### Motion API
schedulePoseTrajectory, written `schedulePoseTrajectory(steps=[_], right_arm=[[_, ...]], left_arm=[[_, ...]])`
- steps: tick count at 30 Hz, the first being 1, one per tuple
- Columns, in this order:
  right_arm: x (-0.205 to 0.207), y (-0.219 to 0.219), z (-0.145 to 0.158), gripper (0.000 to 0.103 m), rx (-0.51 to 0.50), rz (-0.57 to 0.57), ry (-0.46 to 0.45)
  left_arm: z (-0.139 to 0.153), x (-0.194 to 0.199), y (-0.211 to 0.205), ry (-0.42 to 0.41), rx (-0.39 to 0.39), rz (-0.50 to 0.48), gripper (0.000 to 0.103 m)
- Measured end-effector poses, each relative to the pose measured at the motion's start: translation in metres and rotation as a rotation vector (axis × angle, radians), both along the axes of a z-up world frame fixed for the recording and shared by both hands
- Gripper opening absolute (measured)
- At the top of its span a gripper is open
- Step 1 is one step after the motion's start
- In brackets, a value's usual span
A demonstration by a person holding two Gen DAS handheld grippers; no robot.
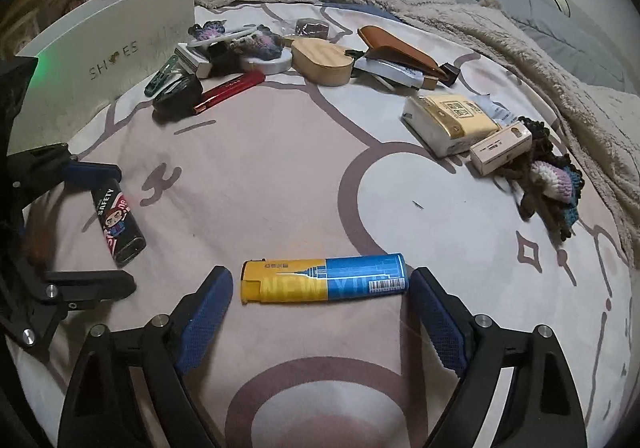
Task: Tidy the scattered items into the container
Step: 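Grasp the yellow-blue lighter with the right gripper while left holds black lighter, then carry both held lighters up and over the white SHOES box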
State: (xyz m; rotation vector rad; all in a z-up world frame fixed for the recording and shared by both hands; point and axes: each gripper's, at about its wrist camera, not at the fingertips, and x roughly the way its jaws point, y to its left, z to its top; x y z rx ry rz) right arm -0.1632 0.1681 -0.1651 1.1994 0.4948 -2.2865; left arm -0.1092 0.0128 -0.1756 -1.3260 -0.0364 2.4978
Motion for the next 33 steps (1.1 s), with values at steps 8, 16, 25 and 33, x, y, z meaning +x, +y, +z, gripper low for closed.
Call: schedulePoseTrajectory(steps=[8,16,25,33], right_arm=[[0.005,0.001,0.002,0.086,-0.017,-0.023,0.009],[0.007,0.003,0.002,0.082,-0.047,-0.033,0.006],[0.007,0.011,0.009,0.082,-0.103,-0.073,-0.004],[0.011,0.013,0.022,0.082,-0.166,-0.111,0.008]], left_arm=[[0.002,0.001,0.000,0.015,-0.027,0.020,0.096],[0.004,0.000,-0.006,0.023,-0.025,0.050,0.084],[0.012,0.002,-0.008,0.027,-0.020,0.056,0.084],[0.038,0.006,-0.013,0.081,-0.025,0.068,0.084]])
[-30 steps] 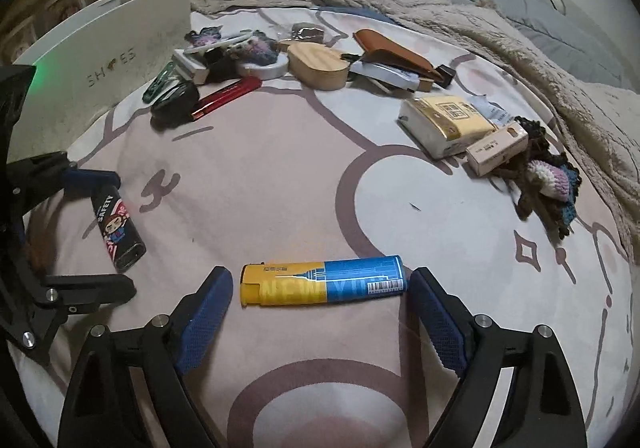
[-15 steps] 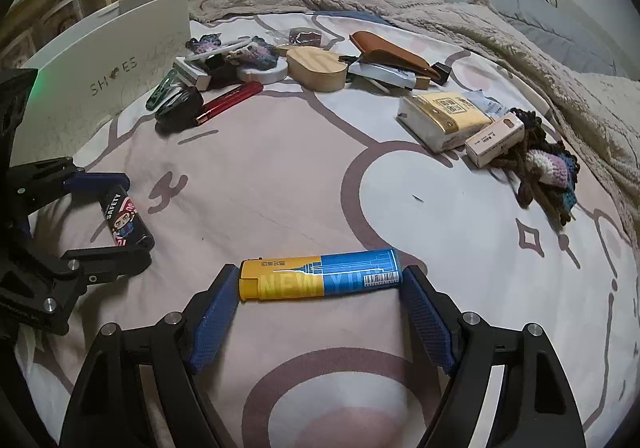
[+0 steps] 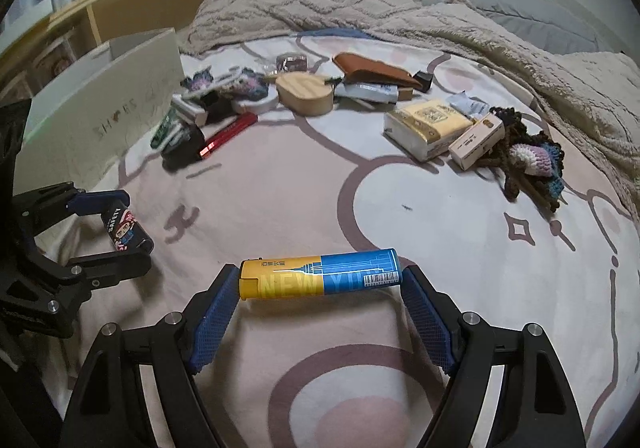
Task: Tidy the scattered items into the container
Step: 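Carry both held lighters up and over the white SHOES box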
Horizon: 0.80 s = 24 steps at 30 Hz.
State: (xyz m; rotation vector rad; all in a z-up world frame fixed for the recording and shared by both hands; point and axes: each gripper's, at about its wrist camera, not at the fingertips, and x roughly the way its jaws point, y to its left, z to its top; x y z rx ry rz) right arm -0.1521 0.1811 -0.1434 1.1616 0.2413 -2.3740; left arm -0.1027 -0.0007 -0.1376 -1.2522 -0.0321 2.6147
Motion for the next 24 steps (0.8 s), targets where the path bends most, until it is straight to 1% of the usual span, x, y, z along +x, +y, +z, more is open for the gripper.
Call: schedulePoseTrajectory(steps=[3,6,10,15,22,24], right_arm=[[0.002,-0.002,0.012,0.082,-0.033,-0.007,0.014],[0.000,-0.005,0.026,0.082,-0.074,-0.002,0.026],[0.001,-0.014,0.049,0.082,-0.092,0.011,0.072],[0.004,-0.029,0.075,0.082,-0.124,0.041,0.110],[0.013,-0.056,0.107,0.082,-0.131,0.084,0.188],[0.014,-0.061,0.114,0.082,-0.142,0.088,0.198]], left_arm=[[0.015,0.002,-0.004,0.030,-0.009,0.015,0.084],[0.032,0.004,-0.010,0.065,-0.002,0.036,0.084],[0.060,0.010,-0.017,0.124,-0.002,0.047,0.084],[0.093,0.018,-0.030,0.198,-0.020,0.075,0.084],[0.129,0.031,-0.061,0.242,-0.023,0.133,0.084],[0.140,0.036,-0.067,0.252,-0.030,0.142,0.084]])
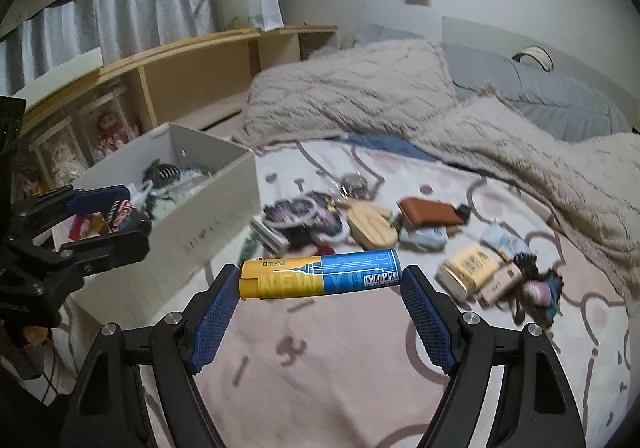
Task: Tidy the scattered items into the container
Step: 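Carry both held lighters up and over the white SHOES box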
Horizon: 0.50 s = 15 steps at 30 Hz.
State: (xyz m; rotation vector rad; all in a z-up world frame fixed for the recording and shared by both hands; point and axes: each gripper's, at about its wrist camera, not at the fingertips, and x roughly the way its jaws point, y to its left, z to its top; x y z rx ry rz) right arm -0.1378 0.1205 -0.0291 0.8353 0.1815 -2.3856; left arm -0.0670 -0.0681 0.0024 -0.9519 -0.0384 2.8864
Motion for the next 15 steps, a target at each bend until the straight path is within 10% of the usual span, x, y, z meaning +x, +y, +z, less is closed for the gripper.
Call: schedulePoseTrajectory(steps=[15], right_arm=[[0.013,-0.058,0.052,0.082,-0.056,0.088,0.069]], left_arm=[[0.063,0.032,-0.058,0.099,-0.053,0.154,0.084]])
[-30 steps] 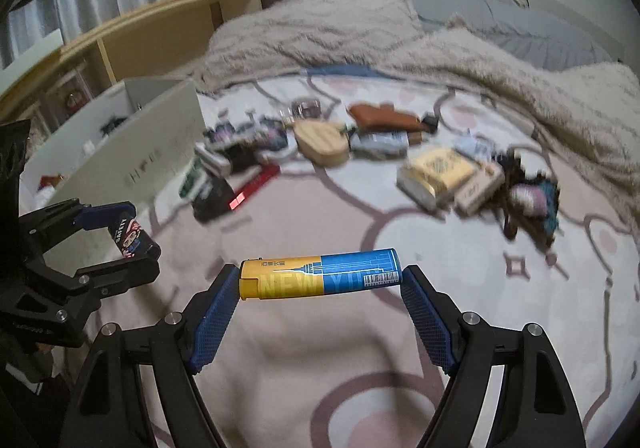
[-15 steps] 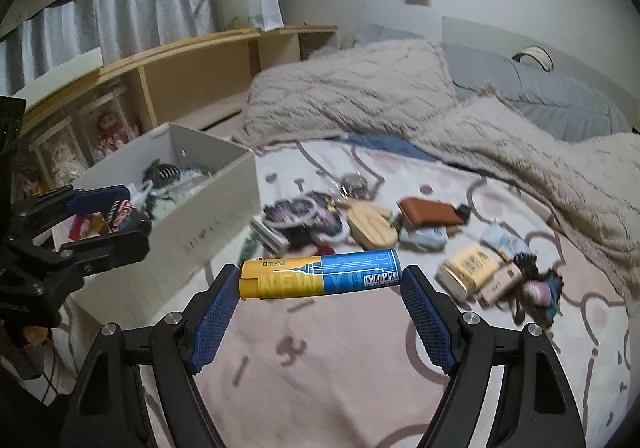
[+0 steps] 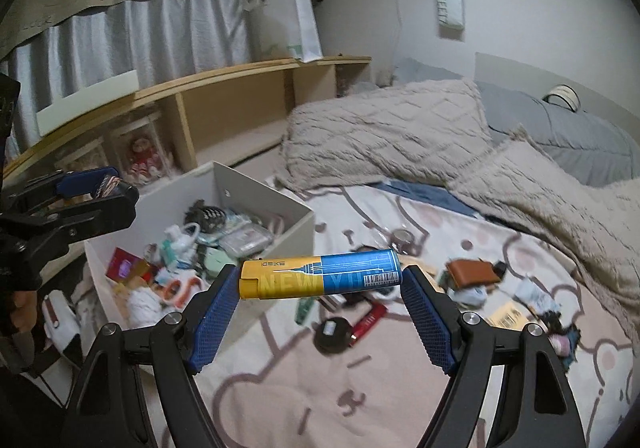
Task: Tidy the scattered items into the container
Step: 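Carry both held lighters up and over the white SHOES box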
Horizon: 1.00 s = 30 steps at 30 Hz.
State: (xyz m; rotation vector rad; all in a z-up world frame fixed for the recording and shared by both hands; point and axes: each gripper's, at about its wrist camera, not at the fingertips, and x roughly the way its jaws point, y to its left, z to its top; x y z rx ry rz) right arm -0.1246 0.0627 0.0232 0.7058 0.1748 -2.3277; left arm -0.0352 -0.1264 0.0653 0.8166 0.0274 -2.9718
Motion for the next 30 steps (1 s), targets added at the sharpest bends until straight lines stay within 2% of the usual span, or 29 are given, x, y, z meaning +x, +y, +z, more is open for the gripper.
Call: schedulePoseTrajectory(steps=[4,10,20,26,30], right_arm=[[-0.001,-0.019,0.005,0.082,-0.012,0.043,-0.009],[-0.005,-0.046,-0.001,0.082,0.017,0.092,-0.023],[-0.015,-0.106,-0.016,0.082,0.148,0.245,0.006],[-0.030,-0.145,-0.022,0.082,0.202,0.318,-0.021],[-0.039,-0.168,-0.030,0.082,0.287,0.364,-0.017]], left_arm=[[-0.002,0.002,-0.019,0.020,0.015,0.064,0.084],[-0.020,0.000,-0.045,0.018,0.066,0.133,0.084],[-0.038,-0.009,-0.098,-0.008,0.104,0.259,0.084],[-0.049,-0.013,-0.115,-0.039,0.126,0.287,0.084],[-0.057,-0.018,-0.122,-0.063,0.143,0.298,0.084]])
